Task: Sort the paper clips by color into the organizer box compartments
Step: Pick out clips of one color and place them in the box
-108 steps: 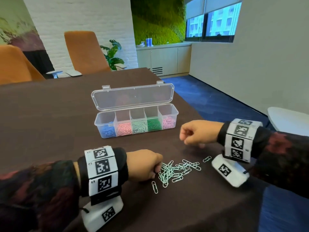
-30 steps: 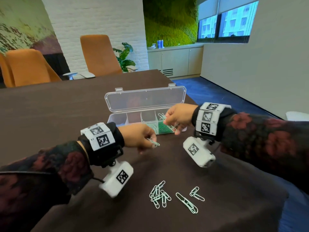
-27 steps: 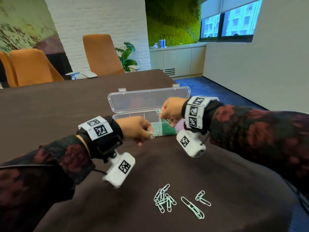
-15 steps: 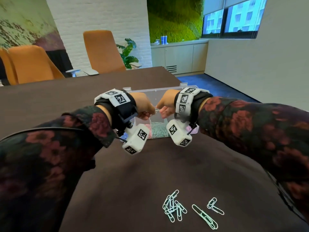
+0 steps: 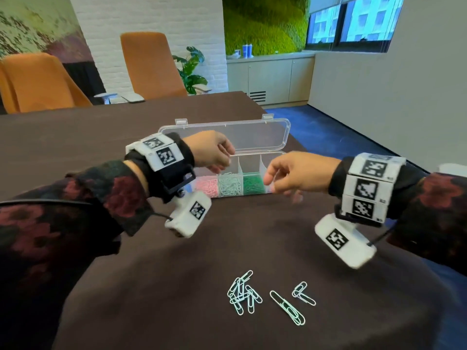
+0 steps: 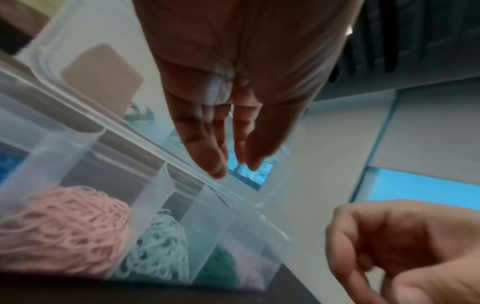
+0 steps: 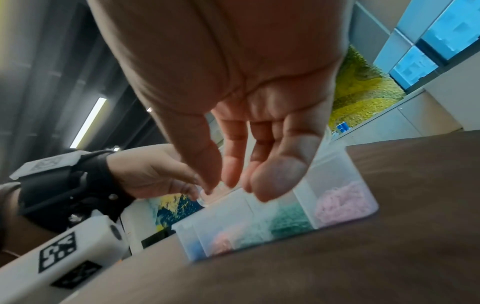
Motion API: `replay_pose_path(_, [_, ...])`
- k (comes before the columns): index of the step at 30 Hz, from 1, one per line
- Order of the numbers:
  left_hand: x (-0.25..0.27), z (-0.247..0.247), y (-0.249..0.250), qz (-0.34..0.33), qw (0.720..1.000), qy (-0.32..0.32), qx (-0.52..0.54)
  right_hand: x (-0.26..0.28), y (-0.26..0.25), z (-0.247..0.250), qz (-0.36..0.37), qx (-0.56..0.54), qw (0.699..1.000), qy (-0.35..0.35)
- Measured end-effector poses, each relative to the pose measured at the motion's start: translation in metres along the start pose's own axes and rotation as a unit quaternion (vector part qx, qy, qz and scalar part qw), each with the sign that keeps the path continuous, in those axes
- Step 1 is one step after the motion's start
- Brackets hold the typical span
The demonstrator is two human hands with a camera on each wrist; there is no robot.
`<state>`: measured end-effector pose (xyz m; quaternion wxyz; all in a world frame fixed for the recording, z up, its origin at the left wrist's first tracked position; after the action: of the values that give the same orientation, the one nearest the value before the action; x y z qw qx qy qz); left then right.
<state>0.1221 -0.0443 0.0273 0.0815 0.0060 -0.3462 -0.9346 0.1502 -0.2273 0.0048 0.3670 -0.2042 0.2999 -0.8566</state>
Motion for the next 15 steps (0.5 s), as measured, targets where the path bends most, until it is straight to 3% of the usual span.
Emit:
replay_pose_path(2, [0.03, -0.012, 0.006, -0.075, 0.993, -0.064, -0.065, 0.016, 0.007, -0.011, 0.008, 0.06, 0.995, -0.078])
replay_pose_path(4, [0.064, -0.035, 0.006, -0.124, 0.969, -0.157, -0.147, 0.034, 0.016, -0.027, -0.004, 0.104, 0.981, -0.165])
replay_pose_path(8, [0.122, -0.08, -0.002, -0.121, 0.904, -0.298, -0.281, 0.069, 0.027, -0.056, -0.033, 0.155, 0.954, -0.255])
replay_pose_path(11, [0.141, -0.095, -0.004, -0.11, 0.892, -0.308, -0.312, 0.088, 0.02, -0.07, -0.042, 0.169, 0.953, -0.249])
replay_pose_path(15, [0.142, -0.11, 0.0, -0.079, 0.906, -0.24, -0.338, 0.094, 0.002, -0.092, 0.012, 0.294, 0.935, -0.2])
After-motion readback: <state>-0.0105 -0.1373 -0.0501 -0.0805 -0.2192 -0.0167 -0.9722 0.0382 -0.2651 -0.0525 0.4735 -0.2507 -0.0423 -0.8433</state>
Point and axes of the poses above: each hand's wrist, its own x-axis away from the middle knuckle, its own z-axis out of the back of the hand, y = z × x, the point moved 4 cm from there along -x, towards the middle knuckle, and after that the axes turned 1 degree about x, right-handed, at the moved point
